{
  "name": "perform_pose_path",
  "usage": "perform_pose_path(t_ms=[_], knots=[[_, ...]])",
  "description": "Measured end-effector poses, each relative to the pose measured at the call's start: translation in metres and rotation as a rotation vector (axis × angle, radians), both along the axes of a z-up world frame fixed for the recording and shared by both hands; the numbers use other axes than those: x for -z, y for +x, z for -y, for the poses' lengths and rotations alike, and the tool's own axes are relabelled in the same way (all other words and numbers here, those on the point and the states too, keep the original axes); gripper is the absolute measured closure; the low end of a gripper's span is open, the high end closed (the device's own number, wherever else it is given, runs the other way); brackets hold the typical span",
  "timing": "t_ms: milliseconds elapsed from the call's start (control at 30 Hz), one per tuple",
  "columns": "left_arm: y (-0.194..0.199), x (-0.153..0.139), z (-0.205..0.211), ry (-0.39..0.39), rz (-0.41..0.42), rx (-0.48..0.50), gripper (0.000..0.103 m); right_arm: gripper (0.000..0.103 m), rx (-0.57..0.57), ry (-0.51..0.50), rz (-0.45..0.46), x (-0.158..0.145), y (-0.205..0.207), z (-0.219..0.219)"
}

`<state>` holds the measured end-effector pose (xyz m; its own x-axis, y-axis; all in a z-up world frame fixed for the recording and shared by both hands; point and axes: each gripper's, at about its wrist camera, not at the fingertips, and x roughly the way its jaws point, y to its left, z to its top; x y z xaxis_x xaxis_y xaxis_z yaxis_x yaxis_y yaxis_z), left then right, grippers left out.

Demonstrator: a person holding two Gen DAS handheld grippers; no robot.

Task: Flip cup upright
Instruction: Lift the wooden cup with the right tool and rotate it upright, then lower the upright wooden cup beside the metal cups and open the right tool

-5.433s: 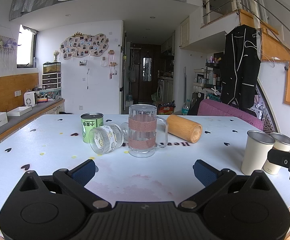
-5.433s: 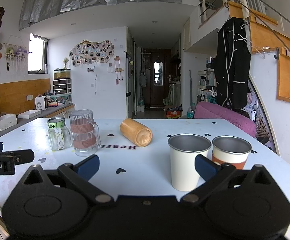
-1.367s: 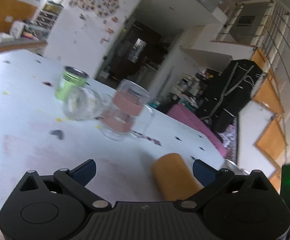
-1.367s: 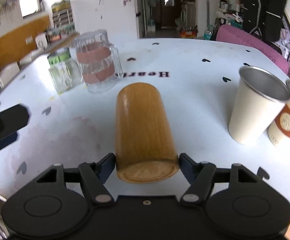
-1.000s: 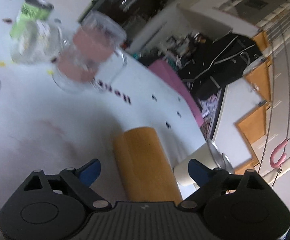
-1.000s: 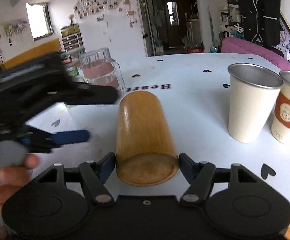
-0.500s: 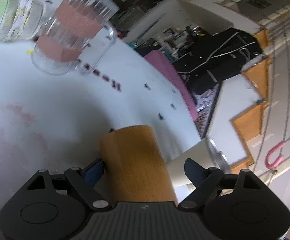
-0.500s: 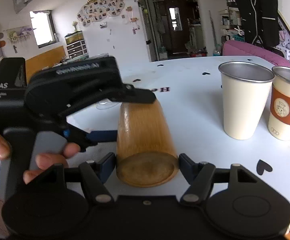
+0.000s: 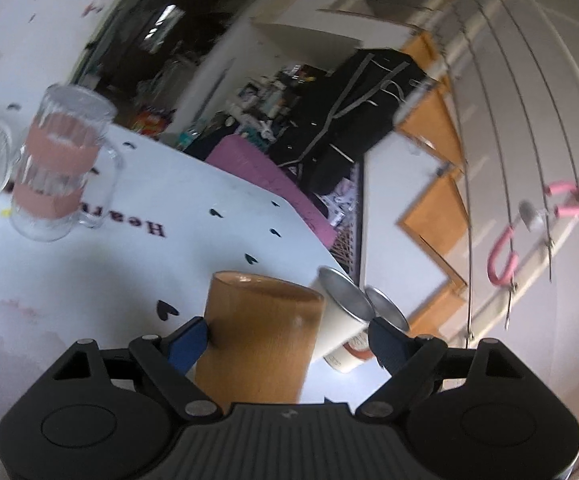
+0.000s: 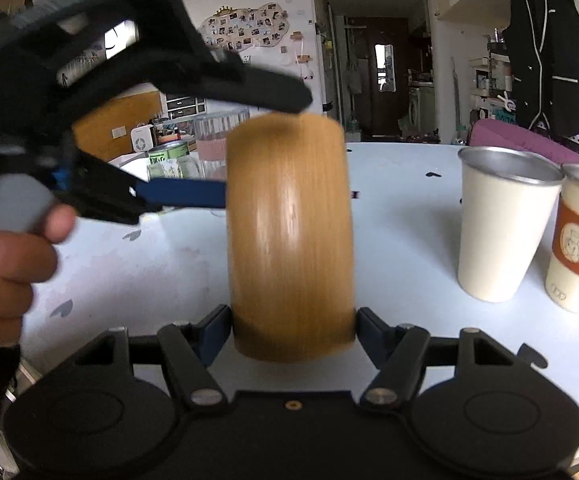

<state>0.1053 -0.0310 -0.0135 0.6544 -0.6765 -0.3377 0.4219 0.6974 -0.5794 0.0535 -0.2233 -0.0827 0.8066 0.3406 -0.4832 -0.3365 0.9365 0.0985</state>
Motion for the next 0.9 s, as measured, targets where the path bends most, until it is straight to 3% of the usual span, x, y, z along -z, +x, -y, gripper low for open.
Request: perform_pose_path(t_ms=[267,700,733,800,900], knots=[[-0.021,-0.002,0.016,0.155,0.069,-0.008,0.021,0.034,-0.020,-0.009,0.065,0.014,-0.008,-0.001],[-0.025,0.018,0.038,0.382,0.111,0.046,0.029,0.033,-0.035,0.003,0.084,0.022,-0.011,0.003],[-0.025,0.020,0.039,0.393,0.113,0.050,0.029,0.032,-0.034,0.000,0.088,0.022,-0.012,0.004],[-0.025,0.021,0.042,0.413,0.119,0.045,0.029,0.018,-0.029,-0.003,0.110,0.020,-0.018,0.006],[-0.027,0.022,0.048,0.453,0.141,0.043,0.030,0.017,-0.029,-0.006,0.124,0.017,-0.027,0.010]])
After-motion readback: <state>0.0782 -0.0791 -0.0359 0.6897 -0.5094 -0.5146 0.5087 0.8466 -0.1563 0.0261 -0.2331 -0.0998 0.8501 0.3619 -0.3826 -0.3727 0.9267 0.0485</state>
